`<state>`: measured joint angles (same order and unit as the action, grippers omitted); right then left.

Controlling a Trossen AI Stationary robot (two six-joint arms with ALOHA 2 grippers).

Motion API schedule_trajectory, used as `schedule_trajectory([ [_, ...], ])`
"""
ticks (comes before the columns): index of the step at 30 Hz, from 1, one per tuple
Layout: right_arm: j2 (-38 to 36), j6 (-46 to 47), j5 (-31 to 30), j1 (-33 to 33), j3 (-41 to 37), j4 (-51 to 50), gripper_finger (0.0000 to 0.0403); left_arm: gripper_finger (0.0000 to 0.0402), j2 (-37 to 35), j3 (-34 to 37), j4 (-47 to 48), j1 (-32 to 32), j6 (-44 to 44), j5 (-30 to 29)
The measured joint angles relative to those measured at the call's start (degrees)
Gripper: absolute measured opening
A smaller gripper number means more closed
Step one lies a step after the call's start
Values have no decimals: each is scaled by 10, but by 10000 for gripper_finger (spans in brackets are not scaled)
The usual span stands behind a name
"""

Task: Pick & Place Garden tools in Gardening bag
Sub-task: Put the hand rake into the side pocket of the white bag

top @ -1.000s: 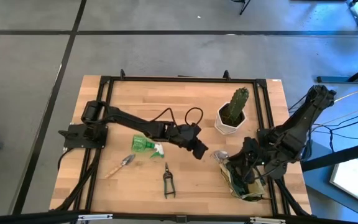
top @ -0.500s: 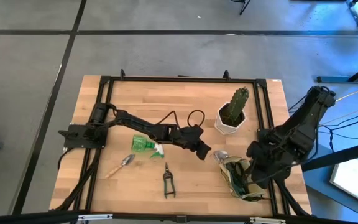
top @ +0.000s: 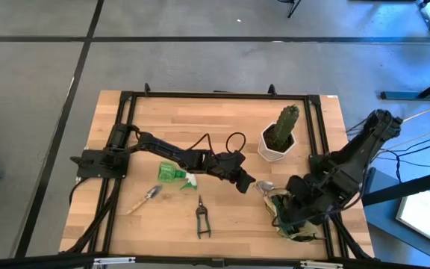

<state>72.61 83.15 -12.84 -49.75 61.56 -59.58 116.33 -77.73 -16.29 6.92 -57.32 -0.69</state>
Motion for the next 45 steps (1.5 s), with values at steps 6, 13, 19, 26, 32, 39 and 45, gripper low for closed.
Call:
schedule_trajectory([
  [6, 17, 0, -5, 16, 0, 0, 8, 2, 0, 0, -2, 7, 0, 3],
  [13, 21, 1, -1, 35, -21, 23, 8, 1, 0, 0, -2, 20, 0, 2],
  [19, 21, 5, 22, 44, -60, 83, 8, 1, 0, 0, -2, 26, -4, -8],
  [26, 21, 5, 7, 56, -61, 86, 8, 1, 0, 0, -11, 31, -4, -10],
  [32, 21, 0, -16, 71, -61, 87, 8, 1, 0, 0, -26, 31, -4, -10],
  [39, 21, -23, -17, 90, -61, 86, 8, 1, 0, 0, -29, 32, -5, -9],
  [45, 21, -30, -21, 96, -61, 86, 8, 1, 0, 0, -29, 32, -5, -7],
])
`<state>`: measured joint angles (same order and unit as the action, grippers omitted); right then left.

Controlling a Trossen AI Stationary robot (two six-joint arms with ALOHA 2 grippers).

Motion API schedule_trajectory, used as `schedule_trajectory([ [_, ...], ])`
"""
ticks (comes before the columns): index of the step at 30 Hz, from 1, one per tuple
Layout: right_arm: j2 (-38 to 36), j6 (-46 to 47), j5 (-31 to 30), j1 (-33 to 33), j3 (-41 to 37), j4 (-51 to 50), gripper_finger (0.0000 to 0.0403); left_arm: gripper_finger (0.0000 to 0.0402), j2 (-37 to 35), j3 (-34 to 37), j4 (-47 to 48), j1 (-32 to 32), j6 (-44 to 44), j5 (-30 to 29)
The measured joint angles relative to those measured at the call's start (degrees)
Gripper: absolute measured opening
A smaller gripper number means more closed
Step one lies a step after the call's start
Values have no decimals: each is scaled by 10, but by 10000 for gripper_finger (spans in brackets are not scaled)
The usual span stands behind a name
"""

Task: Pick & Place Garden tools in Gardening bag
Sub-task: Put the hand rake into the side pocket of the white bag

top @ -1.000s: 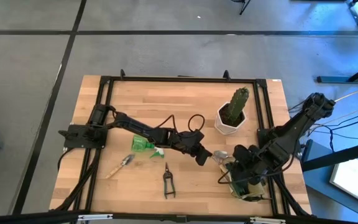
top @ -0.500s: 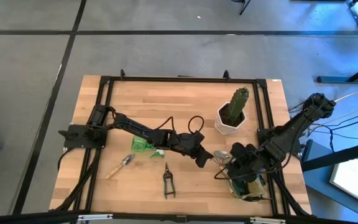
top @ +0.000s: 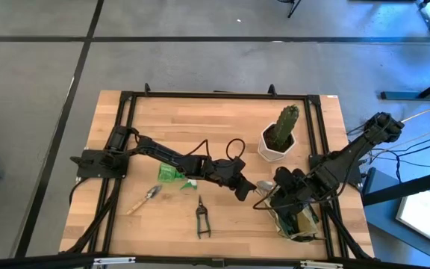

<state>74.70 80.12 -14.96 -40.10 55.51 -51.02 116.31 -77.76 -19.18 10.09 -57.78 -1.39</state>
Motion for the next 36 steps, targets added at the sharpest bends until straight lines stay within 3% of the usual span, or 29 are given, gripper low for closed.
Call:
schedule_trajectory([
  [4, 0, 0, 0, 0, 0, -2, 8, 2, 17, -20, -1, 0, 3, 18],
  [9, 0, 0, -4, 0, 0, -9, 8, 1, 79, -108, 1, 5, 10, 61],
  [14, 0, 0, -4, 1, 0, -15, 8, 1, 105, -175, 65, 12, 35, 69],
  [22, 0, 3, -23, 2, 0, -22, 8, 2, 102, -179, 115, 12, 52, 69],
  [36, 0, 4, -31, 2, 0, -28, 8, 1, 106, -179, 120, 10, 57, 82],
])
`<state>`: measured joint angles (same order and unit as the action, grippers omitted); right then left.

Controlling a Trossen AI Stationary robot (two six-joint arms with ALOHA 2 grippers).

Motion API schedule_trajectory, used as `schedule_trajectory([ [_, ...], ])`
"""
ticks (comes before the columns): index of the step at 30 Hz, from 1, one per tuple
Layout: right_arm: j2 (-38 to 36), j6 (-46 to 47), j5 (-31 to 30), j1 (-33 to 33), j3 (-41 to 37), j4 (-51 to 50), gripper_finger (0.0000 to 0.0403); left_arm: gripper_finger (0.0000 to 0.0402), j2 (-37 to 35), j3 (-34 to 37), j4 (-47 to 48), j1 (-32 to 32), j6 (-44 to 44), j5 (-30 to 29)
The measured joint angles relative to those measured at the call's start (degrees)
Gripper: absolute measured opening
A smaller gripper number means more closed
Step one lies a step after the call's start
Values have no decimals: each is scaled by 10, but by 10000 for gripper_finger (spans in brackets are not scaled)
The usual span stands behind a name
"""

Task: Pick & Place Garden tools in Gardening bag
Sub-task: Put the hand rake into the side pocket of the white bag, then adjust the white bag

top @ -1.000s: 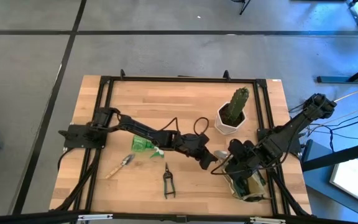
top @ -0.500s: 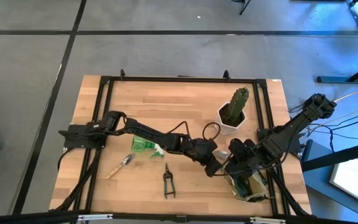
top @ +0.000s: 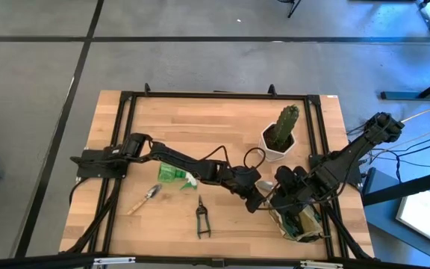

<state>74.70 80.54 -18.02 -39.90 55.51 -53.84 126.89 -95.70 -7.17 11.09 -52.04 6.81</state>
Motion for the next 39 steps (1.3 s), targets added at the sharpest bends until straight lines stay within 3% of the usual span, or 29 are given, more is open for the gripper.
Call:
schedule_trajectory([
  [5, 0, 0, -4, 1, 0, -5, 8, 7, 1, 1, -23, 2, 21, -9],
  [9, 0, -2, -4, 1, 0, -13, 8, 39, 2, 1, -33, 2, 23, -1],
  [19, 0, -24, 5, 1, 0, -12, 9, 214, -7, 2, -29, 2, 20, 13],
  [24, 0, -31, 7, 2, 0, -13, 9, 270, -14, 2, 1, -6, 23, 12],
  [30, -27, -45, 15, 9, 0, -14, 9, 282, -37, 1, 8, -20, 35, 13],
  [39, -115, -97, -33, 41, 1, -11, 9, 274, -67, 0, 14, -30, 58, -12],
])
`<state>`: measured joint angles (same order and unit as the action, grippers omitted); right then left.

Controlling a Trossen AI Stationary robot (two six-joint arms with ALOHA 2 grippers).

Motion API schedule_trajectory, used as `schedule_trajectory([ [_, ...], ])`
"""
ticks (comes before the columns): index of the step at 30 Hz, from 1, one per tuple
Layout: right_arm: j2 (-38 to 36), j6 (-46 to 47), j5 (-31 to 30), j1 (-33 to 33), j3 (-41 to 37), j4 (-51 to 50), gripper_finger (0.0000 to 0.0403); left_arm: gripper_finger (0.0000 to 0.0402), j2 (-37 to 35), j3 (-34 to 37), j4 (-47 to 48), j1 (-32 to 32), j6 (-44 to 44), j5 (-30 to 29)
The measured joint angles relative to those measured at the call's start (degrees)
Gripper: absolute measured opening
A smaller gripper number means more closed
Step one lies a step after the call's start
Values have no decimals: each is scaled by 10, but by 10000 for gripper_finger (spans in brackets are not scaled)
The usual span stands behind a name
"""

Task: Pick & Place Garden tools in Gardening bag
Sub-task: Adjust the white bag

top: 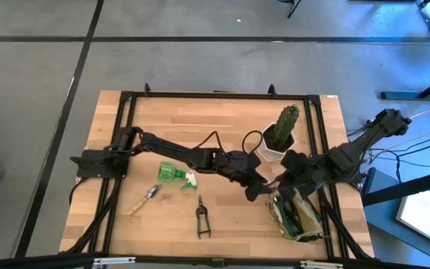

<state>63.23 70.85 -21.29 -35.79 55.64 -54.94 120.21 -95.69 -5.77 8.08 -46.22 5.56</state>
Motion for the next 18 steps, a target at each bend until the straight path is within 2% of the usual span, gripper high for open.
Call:
schedule_trajectory([
  [4, -41, -39, 16, 23, 0, 30, 28, 274, 1, 1, 7, 0, -6, 7],
  [8, -75, -69, 60, 37, 1, 94, 87, 274, 1, 1, 21, 1, -9, 38],
  [10, -87, -79, 110, 39, 1, 118, 122, 274, 1, 1, 28, 5, -10, 66],
  [13, -99, -72, 206, 37, 1, 131, 164, 270, 1, 1, 27, 15, -8, 150],
  [16, -100, -48, 311, 20, 1, 131, 180, 252, 1, 1, 50, 37, 6, 216],
  [18, -98, -19, 364, -3, 1, 127, 179, 232, 1, 1, 80, 53, 17, 237],
])
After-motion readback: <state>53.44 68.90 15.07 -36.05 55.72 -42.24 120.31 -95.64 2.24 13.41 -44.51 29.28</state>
